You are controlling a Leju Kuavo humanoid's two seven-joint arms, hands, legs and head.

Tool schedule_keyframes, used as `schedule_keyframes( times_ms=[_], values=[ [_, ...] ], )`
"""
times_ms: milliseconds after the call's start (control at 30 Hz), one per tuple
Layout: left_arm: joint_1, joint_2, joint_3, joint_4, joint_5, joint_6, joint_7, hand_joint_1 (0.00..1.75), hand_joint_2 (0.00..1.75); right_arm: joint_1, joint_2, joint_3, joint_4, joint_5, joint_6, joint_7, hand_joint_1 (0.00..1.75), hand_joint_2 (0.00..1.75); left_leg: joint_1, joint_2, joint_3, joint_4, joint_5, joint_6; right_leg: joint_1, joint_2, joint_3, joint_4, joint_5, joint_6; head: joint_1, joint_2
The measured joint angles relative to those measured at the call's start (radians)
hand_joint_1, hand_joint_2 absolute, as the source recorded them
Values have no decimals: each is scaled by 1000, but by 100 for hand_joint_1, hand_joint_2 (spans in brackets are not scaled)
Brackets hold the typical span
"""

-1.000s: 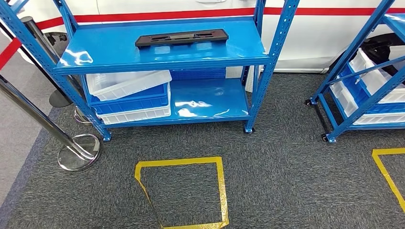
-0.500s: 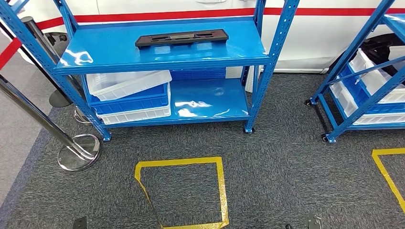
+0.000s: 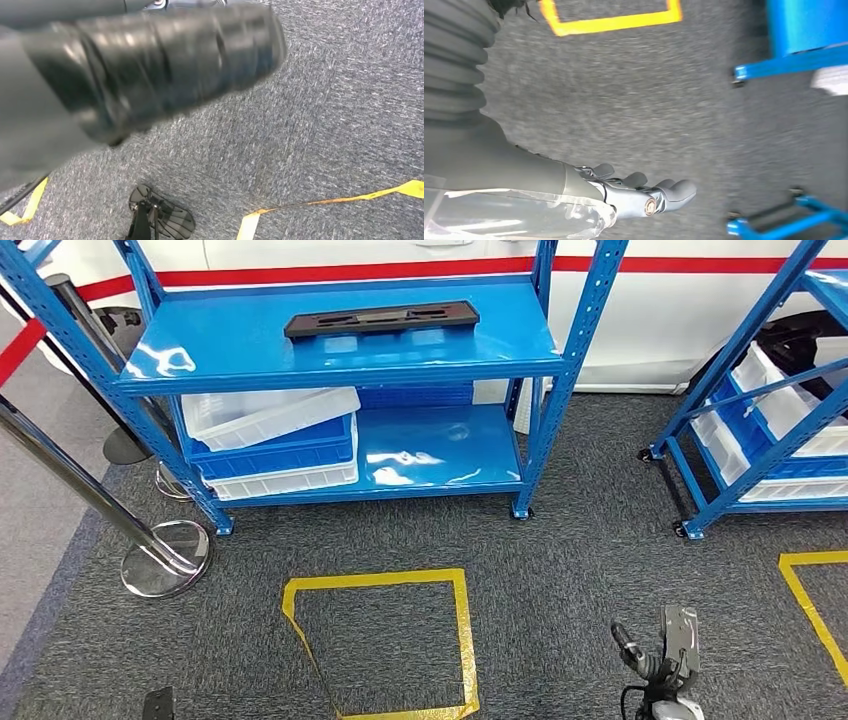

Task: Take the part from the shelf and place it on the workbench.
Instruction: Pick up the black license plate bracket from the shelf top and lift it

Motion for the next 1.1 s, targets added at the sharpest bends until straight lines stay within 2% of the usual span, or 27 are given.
schedule_keyframes(
  times_ms=[400, 800, 833, 933, 967, 1100],
  values=[
    [-5, 8, 0, 13, 0, -18, -17, 0, 0, -89, -25, 19, -339, 249, -17, 146, 0, 175, 0, -1, -1, 0, 2, 1, 0, -2, 0, 0, 1, 0, 0, 0],
    [-6, 9, -5, 14, -11, -22, -126, 0, 0, -286, -21, 89, -641, 515, 9, 291, 0, 175, 0, -1, -1, 1, 3, 1, 0, -2, 0, 0, 3, 0, 0, 0],
    [-6, 9, -6, 14, -12, -22, -135, 0, 0, -307, -20, 101, -667, 536, 11, 302, 0, 131, 0, -1, -1, 1, 3, 1, 0, -2, 0, 0, 3, 0, 0, 0],
    [-6, 9, -10, 14, -16, -19, -161, 0, 0, -370, -17, 143, -738, 593, 26, 331, 0, 131, 0, -1, -1, 1, 4, 1, 0, -2, 0, 0, 3, 0, 0, 0],
    [-6, 9, -12, 14, -18, -18, -168, 0, 0, -390, -15, 156, -756, 608, 33, 339, 0, 175, 0, -1, -1, 1, 4, 1, 0, -2, 0, 0, 3, 0, 0, 0],
    [-5, 8, -17, 14, -25, -18, -182, 0, 0, -440, -6, 186, -796, 647, 59, 353, 0, 175, 0, -2, -2, 1, 4, 1, 0, -2, 0, 0, 3, 0, 0, 0]
  ],
)
